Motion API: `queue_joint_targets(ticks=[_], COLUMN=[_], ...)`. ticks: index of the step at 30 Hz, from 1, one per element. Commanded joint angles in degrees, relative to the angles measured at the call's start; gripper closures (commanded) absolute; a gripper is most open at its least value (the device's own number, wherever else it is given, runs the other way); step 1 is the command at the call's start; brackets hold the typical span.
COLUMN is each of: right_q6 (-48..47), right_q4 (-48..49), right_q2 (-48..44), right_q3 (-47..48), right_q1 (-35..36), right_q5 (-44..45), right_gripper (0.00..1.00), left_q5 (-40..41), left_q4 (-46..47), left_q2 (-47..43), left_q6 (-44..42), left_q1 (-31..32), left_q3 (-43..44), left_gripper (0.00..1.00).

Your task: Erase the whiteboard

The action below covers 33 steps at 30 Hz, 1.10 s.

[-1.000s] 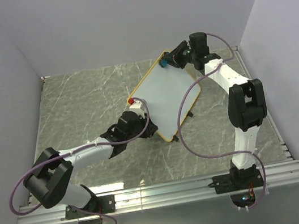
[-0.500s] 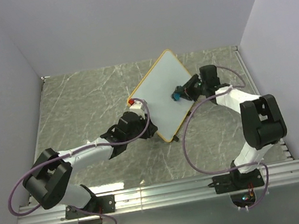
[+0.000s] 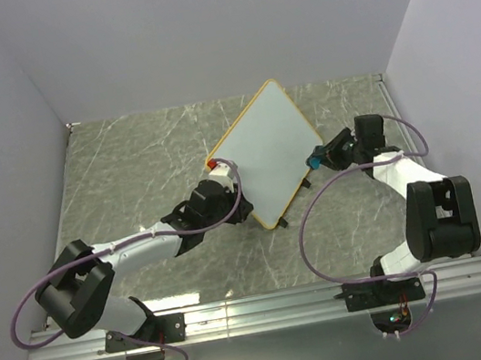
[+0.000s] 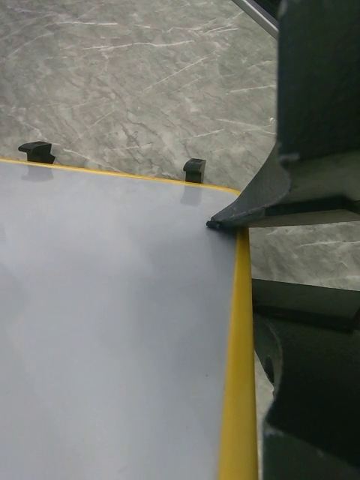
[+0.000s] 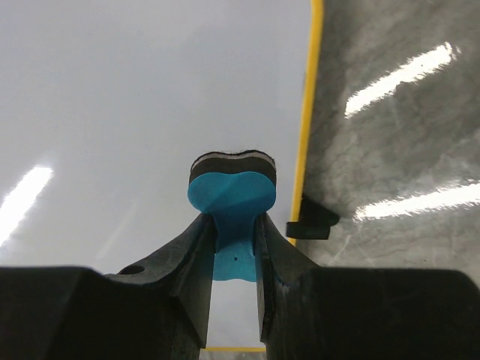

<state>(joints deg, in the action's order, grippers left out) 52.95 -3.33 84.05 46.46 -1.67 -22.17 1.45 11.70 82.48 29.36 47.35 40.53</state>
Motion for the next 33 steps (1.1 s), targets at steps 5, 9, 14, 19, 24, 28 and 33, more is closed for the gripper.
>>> queue_joint_targets(ticks=[5,9,14,19,24,28,33], right_q6=[-0.66,-0.92,-1.36,-2.06,-2.50,-4.08,-5.57], right_q4=[0.87,0.70,0.70,0.61,0.17,-1.41,-2.29], right_q2=[-1.52,-1.26,-1.08,-1.08,-1.43,-2.22,-3.63], right_q3=[-1.46,-1.72,-2.25,-2.95,-3.30,-3.48,-5.32], right_q1=[-0.35,-0.52,-1.05,-1.49,-2.54,-3.42,-4.48], right_q5=[-0.42,0.02,0.03,0.20,0.55,1.87,3.19], right_gripper=[1.00,1.00,1.00,1.00,1.00,1.00,1.00], left_q5=[3.03,3.20,3.64,3.64,3.56,3.47,3.38], left_q4=[-11.00,-11.35,-11.53,-11.53,-11.53,-11.53,-11.62], left_q2=[-1.00,-0.65,0.05,0.05,-0.38,-0.65,-0.83], left_q6=[-5.55,-5.37,-5.19,-5.11,-4.84,-4.67,-4.76], left_q1=[0.99,1.07,1.07,1.16,1.16,1.16,1.25], left_q3=[-2.39,-2.04,-1.51,-1.42,-1.51,-1.60,-1.51], left_gripper=[0.64,0.64,0.60,0.56,0.50,0.47,0.39])
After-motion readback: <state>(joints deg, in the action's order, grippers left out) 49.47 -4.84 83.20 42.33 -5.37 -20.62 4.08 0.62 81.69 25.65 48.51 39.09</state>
